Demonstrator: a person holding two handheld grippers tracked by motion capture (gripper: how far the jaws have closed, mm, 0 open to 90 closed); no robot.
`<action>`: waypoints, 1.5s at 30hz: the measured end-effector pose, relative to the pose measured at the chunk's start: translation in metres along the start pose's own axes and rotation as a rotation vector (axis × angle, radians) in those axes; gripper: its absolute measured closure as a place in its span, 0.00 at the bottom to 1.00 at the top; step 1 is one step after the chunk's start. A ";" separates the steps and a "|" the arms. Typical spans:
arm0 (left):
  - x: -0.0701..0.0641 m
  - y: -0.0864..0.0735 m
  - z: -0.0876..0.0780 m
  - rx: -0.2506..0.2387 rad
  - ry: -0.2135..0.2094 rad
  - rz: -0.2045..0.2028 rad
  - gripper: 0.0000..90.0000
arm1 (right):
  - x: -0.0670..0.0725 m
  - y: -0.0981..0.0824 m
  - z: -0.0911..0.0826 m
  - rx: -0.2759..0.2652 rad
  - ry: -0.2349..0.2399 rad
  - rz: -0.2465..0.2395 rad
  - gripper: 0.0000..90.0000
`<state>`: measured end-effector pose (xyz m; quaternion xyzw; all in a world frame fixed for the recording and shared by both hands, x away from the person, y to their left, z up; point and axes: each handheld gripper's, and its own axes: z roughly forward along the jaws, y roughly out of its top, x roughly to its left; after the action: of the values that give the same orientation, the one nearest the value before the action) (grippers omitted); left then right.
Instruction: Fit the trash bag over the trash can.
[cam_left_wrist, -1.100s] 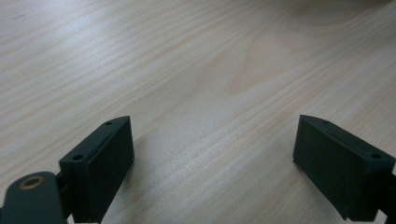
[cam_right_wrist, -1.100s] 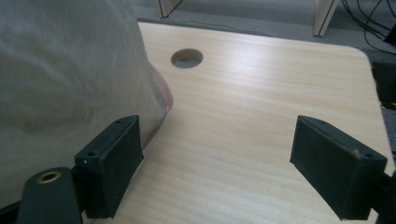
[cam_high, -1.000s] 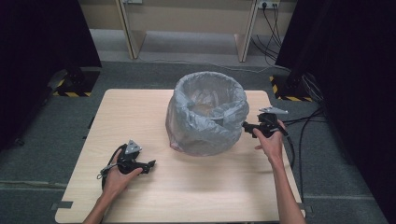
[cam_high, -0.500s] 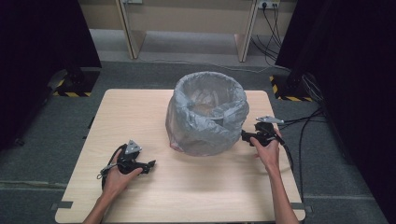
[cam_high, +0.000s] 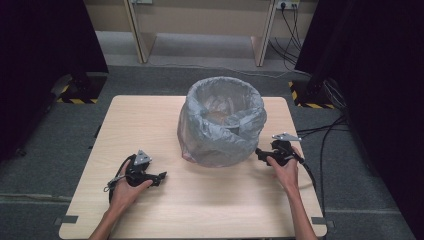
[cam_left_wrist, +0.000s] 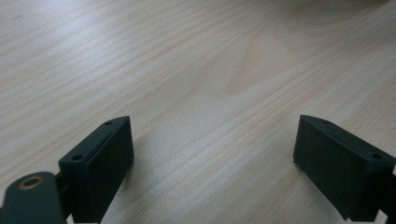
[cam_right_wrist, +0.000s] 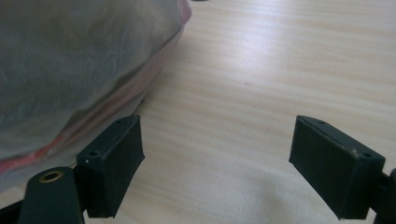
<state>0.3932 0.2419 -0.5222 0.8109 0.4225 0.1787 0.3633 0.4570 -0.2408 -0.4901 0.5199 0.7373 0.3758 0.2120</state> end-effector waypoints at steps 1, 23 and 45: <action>0.000 0.000 0.000 0.000 0.000 0.000 0.13 | 0.000 -0.002 0.000 0.003 -0.001 0.000 0.19; 0.000 0.000 0.000 0.001 -0.004 0.003 0.13 | 0.007 -0.037 -0.013 0.065 -0.010 -0.072 0.19; -0.001 0.000 0.000 0.002 -0.008 0.008 0.13 | 0.019 -0.056 -0.028 0.085 -0.025 -0.090 0.17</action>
<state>0.3926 0.2417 -0.5220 0.8138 0.4178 0.1762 0.3634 0.3966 -0.2428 -0.5145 0.4993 0.7725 0.3277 0.2155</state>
